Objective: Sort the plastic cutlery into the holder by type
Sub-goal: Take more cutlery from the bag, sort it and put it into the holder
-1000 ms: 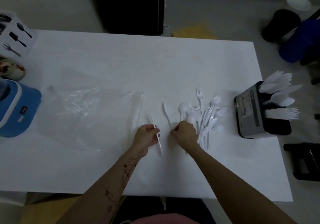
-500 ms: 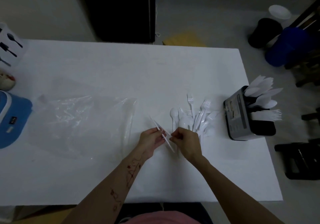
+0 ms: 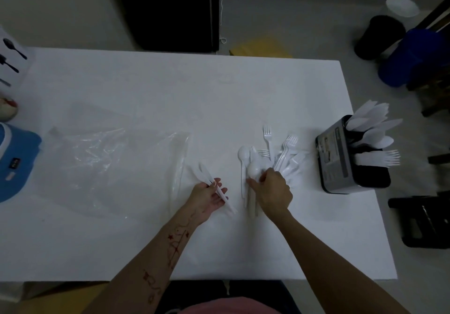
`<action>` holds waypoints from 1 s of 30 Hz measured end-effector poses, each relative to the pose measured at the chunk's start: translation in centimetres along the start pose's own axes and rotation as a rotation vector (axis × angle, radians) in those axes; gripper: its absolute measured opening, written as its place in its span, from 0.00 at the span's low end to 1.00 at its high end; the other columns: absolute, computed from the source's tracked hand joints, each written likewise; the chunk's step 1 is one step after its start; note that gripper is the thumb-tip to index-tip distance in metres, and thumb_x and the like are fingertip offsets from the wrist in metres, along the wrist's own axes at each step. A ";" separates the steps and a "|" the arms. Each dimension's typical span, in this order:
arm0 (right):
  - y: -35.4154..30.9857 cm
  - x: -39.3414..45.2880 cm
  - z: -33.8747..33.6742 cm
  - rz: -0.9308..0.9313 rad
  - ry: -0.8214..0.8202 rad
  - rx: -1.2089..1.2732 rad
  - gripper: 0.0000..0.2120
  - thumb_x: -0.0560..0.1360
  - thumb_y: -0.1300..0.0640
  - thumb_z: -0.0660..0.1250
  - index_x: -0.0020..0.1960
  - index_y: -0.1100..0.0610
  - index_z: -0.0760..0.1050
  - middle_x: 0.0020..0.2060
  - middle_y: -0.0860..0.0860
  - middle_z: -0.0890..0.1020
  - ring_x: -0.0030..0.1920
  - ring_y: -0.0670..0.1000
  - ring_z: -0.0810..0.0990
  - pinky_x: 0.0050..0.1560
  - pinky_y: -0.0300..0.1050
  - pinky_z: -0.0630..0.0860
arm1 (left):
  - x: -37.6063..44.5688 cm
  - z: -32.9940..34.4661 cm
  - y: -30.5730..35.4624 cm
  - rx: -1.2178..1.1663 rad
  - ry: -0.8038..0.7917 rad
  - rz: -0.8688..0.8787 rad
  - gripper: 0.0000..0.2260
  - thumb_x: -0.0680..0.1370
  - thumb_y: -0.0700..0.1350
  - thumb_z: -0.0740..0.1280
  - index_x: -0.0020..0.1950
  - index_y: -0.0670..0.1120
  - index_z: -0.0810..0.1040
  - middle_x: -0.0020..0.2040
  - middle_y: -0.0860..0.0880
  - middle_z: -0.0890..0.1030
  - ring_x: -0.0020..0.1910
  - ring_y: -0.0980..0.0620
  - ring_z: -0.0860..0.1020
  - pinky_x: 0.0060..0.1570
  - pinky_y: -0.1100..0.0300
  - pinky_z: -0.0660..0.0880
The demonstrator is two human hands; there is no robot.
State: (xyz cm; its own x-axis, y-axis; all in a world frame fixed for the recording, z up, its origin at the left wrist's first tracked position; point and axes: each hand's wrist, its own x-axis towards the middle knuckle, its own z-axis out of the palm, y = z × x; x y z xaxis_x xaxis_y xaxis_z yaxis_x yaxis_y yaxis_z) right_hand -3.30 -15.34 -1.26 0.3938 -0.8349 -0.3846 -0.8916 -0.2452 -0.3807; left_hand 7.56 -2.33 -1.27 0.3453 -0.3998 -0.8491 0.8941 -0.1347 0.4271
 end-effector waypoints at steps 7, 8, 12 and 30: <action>-1.5 0.0 -0.7 -0.021 0.041 -0.030 0.11 0.74 0.46 0.67 0.43 0.53 0.76 0.36 0.48 0.80 0.36 0.51 0.78 0.39 0.43 0.72 | -0.1 0.4 0.0 -0.055 0.048 -0.029 0.08 0.82 0.37 0.56 0.47 0.40 0.73 0.39 0.46 0.73 0.37 0.51 0.72 0.46 0.55 0.75; -1.9 -0.1 -0.5 -0.063 0.029 -0.034 0.11 0.74 0.45 0.67 0.43 0.53 0.76 0.37 0.48 0.80 0.37 0.51 0.78 0.40 0.43 0.74 | 0.0 0.5 0.0 -0.059 0.057 -0.028 0.08 0.82 0.37 0.57 0.46 0.40 0.73 0.37 0.46 0.72 0.35 0.52 0.70 0.45 0.56 0.75; -3.3 -0.6 1.2 -0.175 -0.058 -0.043 0.14 0.75 0.41 0.67 0.46 0.53 0.78 0.40 0.49 0.82 0.42 0.52 0.81 0.43 0.46 0.77 | 0.0 0.4 0.4 -0.047 0.085 -0.003 0.06 0.81 0.40 0.61 0.44 0.40 0.73 0.33 0.47 0.68 0.31 0.53 0.66 0.39 0.60 0.73; 0.2 0.1 -0.5 0.061 -0.061 0.041 0.11 0.76 0.46 0.69 0.45 0.53 0.77 0.38 0.49 0.80 0.39 0.50 0.80 0.42 0.44 0.74 | -0.6 1.0 -0.6 0.316 0.053 0.138 0.09 0.83 0.44 0.56 0.56 0.42 0.73 0.42 0.48 0.74 0.35 0.54 0.71 0.38 0.63 0.72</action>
State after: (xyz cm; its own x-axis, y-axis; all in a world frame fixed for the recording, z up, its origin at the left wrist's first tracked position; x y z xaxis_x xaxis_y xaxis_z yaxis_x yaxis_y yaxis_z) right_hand -3.51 -15.72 -0.96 0.3530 -0.8159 -0.4578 -0.9048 -0.1732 -0.3890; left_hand 6.51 -2.88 -0.69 0.4784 -0.3871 -0.7882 0.7084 -0.3603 0.6069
